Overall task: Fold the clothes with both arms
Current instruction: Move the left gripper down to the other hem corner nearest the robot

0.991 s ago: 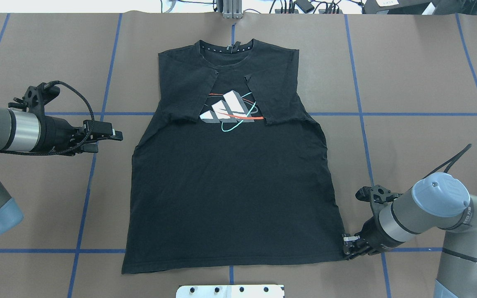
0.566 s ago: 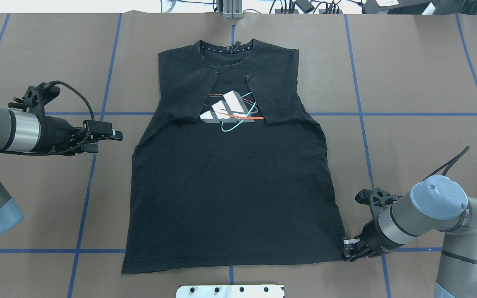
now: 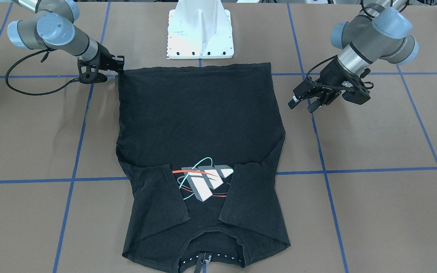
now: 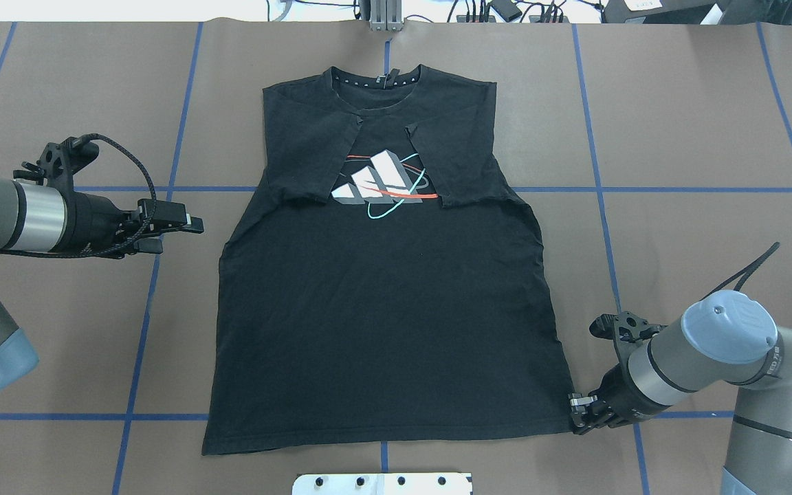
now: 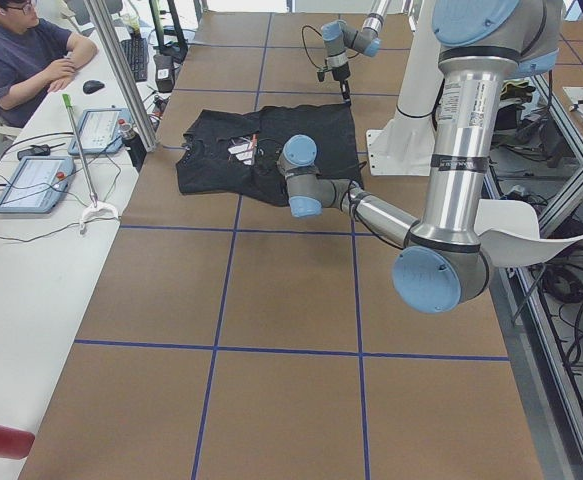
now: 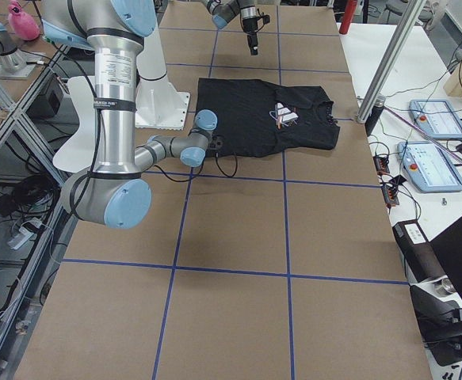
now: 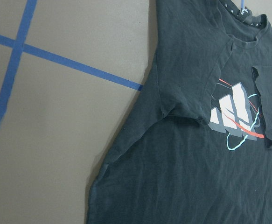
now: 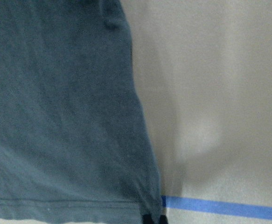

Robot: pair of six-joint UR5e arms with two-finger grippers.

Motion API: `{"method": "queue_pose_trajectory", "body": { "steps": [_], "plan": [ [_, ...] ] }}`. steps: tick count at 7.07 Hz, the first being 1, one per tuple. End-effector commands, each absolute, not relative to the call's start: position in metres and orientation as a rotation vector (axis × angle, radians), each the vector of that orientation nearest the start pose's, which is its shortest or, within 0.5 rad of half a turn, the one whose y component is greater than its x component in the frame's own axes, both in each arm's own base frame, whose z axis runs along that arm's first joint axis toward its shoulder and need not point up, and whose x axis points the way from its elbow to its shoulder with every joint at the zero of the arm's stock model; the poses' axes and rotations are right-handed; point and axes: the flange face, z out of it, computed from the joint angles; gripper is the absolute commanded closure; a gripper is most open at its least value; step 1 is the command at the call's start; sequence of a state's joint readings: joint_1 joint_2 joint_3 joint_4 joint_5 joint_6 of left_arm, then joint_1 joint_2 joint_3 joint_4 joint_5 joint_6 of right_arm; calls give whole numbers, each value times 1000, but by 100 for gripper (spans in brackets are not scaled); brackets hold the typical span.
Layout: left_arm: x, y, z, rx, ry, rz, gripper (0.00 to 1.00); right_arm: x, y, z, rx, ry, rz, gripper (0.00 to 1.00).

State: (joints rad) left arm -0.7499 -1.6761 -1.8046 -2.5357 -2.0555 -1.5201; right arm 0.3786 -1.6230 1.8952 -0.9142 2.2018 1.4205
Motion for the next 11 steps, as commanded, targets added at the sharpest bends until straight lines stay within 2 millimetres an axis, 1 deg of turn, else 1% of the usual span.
{"method": "queue_pose_trajectory", "body": {
  "steps": [1, 2, 3, 4, 5, 6, 7, 8, 9, 10, 11],
  "plan": [
    [326, -422, 381, 117, 1337, -277, 0, -412, -254, 445, -322, -1028, -75, 100],
    [327, -421, 379, 115, 1340, -275, 0, -404, -264, 440, -312, -1046, -60, 100],
    [343, -408, 379, 88, 1342, -244, 0, -397, -269, 427, -296, -1076, -60, 100],
    [359, -395, 376, 58, 1352, -213, 0, -397, -270, 419, -287, -1090, -64, 100],
    [369, -382, 373, 23, 1363, -205, 0, -397, -271, 416, -276, -1115, -73, 100],
    [385, -363, 374, -18, 1360, -180, 0, -395, -269, 413, -267, -1138, -82, 100],
    [396, -346, 378, -54, 1352, -160, 0, -395, -270, 413, -265, -1140, -82, 100],
    [406, -322, 377, -130, 1350, -172, 0, -396, -270, 409, -258, -1153, -88, 100],
    [413, -306, 381, -168, 1337, -160, 0, -396, -269, 409, -253, -1163, -93, 100],
    [414, -286, 383, -221, 1323, -165, 0, -396, -270, 408, -252, -1166, -94, 100],
    [412, -271, 387, -252, 1310, -164, 0, -397, -269, 408, -251, -1167, -95, 100]
  ]
}}
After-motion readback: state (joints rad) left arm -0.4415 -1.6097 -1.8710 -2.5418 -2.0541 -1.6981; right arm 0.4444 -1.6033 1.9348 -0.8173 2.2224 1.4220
